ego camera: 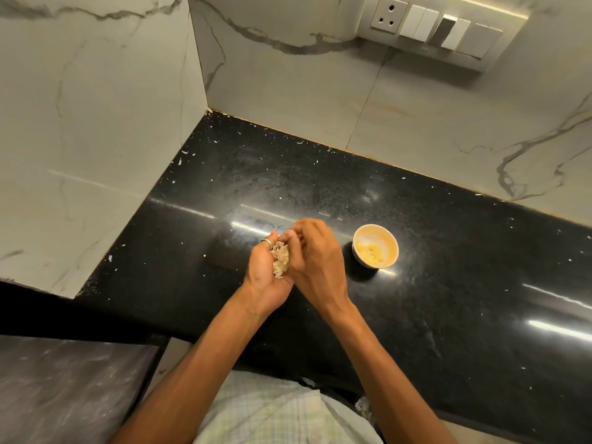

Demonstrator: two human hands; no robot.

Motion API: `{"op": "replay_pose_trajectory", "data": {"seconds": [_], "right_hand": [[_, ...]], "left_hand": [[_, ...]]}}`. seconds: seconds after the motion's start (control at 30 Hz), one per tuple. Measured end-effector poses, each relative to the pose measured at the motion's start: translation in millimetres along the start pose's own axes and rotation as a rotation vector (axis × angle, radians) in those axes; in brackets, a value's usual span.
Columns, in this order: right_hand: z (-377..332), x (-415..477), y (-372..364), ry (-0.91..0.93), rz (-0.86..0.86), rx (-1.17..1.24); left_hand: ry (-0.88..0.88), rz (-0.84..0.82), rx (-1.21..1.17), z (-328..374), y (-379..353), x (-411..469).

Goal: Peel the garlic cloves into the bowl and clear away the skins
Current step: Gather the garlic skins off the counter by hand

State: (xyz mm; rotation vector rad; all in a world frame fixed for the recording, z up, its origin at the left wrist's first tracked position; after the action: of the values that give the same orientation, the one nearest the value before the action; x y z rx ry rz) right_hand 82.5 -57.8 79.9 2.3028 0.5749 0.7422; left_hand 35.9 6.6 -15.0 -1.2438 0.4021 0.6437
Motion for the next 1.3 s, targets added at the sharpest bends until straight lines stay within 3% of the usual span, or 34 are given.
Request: {"op": "replay_pose_trajectory", "data": {"seconds": [0.13, 0.5, 0.6, 0.73, 0.9, 1.1, 1.3], "right_hand": [[1, -5, 13, -0.127, 0.161, 0.159], [15, -34, 19, -0.483, 0.154, 0.463], [27, -49, 31, -0.54, 0.22, 0.553], [53, -77, 49, -0.685, 0.359, 0.705], [89, -124, 80, -0.781, 0.477, 0.615], [144, -203, 123, -0.959, 0.526, 0.589], [199, -292, 150, -1.142, 0.737, 0.566]], "left_hand": [[-0.008, -0.038, -0.045, -5, -18, -13], [-0.09, -0.008, 0.079, -41, -43, -37], [-0.128, 0.03, 0.128, -58, -43, -39], [-0.055, 0.012, 0.091, -93, -46, -45], [-0.06, 0.063, 0.317, -150, -47, -48], [0.091, 0.001, 0.532, -249, -50, -63], [0.202, -0.057, 0.845, -344, -36, -75]]}}
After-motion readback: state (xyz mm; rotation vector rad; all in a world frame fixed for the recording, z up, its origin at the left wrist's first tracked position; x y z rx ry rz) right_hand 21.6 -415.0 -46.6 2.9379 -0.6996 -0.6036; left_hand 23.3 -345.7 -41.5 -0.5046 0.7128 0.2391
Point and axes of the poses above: each hand's wrist, its own x-axis towards the middle knuckle, its own y-axis out of the back of the hand, z = x × y, the point moved 6 cm from there along x, towards the middle knuckle, and after that the axes turned 3 degrees about -x, right-handed, at the moved point
